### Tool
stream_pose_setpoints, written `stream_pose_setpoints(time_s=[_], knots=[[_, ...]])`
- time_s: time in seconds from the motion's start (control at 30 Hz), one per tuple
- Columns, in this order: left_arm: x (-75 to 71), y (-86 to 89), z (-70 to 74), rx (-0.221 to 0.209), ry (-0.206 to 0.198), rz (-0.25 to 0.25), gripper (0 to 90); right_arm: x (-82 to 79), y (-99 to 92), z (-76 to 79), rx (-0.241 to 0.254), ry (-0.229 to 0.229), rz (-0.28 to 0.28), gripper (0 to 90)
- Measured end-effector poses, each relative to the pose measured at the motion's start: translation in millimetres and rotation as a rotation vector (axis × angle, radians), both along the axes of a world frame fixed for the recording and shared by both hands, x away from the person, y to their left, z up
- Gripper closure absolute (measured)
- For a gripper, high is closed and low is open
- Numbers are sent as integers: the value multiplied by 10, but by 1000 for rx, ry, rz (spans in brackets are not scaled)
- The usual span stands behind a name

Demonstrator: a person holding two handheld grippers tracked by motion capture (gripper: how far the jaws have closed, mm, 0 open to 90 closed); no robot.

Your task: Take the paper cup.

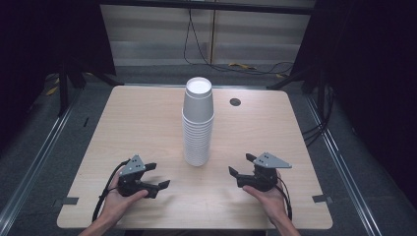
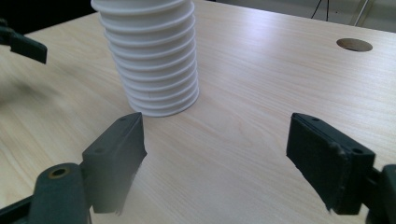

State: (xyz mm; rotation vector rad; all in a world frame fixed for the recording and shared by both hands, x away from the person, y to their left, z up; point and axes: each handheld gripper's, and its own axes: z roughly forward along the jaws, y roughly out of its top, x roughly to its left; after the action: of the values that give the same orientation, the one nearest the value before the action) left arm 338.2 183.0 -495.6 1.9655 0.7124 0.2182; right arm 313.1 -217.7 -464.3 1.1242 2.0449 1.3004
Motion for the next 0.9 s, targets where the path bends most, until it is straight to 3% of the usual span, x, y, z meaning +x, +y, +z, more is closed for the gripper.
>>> stream_pose_setpoints(time_s=[0.3, 0.5, 0.63, 0.9], knots=[[9, -2, 0, -4, 1, 4, 159, -8, -17, 53, 33, 14, 24, 185], [12, -16, 3, 2, -1, -6, 160, -10, -14, 108, 50, 6, 38, 169], [26, -19, -16, -7, 21, -4, 161, -1, -9, 147, 46, -8, 48, 170], [25, -28, -21, 2, 8, -9, 161, 25, 44, 252, 65, -19, 82, 169]])
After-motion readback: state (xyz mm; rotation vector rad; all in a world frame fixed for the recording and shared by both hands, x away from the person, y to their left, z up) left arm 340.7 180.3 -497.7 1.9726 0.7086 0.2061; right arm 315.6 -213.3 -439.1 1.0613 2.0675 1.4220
